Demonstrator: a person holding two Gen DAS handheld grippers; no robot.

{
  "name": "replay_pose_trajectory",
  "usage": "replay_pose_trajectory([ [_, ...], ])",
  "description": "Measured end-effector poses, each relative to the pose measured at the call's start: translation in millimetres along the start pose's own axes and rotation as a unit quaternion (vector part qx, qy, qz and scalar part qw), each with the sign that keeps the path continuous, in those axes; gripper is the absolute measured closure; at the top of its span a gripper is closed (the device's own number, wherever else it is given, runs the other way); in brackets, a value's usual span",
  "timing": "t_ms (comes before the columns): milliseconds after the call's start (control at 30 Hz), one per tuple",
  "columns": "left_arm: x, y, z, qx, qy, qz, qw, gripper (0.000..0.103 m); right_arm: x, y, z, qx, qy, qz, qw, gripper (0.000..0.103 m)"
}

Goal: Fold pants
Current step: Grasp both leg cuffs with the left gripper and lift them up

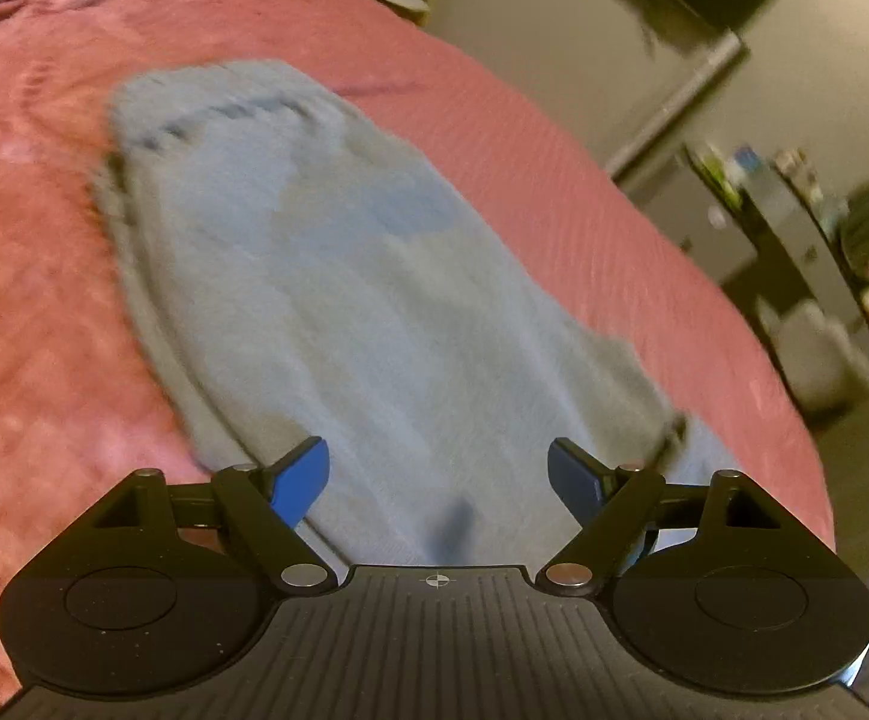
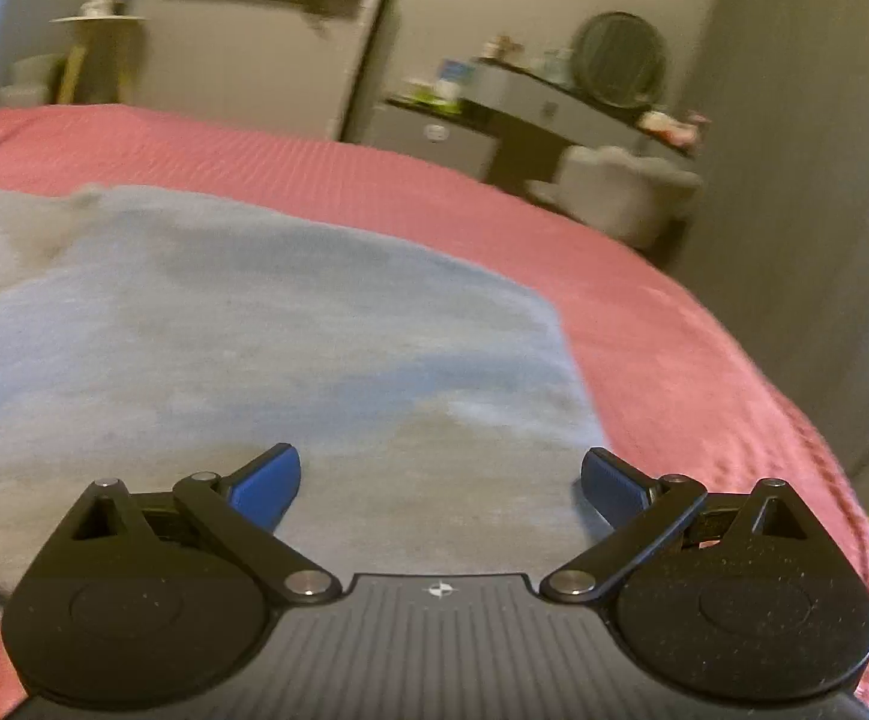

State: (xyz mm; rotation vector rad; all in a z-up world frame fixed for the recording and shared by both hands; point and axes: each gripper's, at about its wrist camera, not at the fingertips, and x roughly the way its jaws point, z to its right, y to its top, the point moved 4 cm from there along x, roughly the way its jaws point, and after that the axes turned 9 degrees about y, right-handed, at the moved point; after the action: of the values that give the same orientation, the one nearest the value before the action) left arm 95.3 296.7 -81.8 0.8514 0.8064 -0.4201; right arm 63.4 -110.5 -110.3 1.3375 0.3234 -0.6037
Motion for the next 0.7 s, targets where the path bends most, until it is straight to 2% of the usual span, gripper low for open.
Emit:
replay_pose_trajectory([
  [133,-5,32,-47,-0.036,-0.004,0.042,0.9985,0.017,4,-2,8,0.043,0.009,-0.005,0.999,0.004],
  [200,1,41,-71,-0.052,-0.01,0.034,0.998,0.017,7,0,6,0.042,0.008,-0.004,0.999,0.004],
  [300,19,47,-104,-0.084,-0.058,-0.004,0.9948,0.017,5,-3,7,0.042,0.008,0.0,0.999,0.004],
  [367,31,46,-122,-0.12,-0.095,-0.022,0.988,0.017,8,-3,9,0.047,0.011,0.001,0.999,0.004],
  [467,41,45,-142,-0.179,-0.157,-0.02,0.971,0.014,12,-1,12,0.048,0.013,0.003,0.999,0.004],
  [533,46,50,-148,-0.194,-0.171,-0.022,0.9658,0.014,11,-2,10,0.047,0.012,0.004,0.999,0.004],
  [633,52,57,-152,-0.201,-0.183,-0.011,0.9623,0.014,11,-2,9,0.046,0.012,0.006,0.999,0.004],
  [700,54,59,-152,-0.206,-0.207,0.003,0.9564,0.014,11,-2,9,0.046,0.011,0.007,0.999,0.004],
])
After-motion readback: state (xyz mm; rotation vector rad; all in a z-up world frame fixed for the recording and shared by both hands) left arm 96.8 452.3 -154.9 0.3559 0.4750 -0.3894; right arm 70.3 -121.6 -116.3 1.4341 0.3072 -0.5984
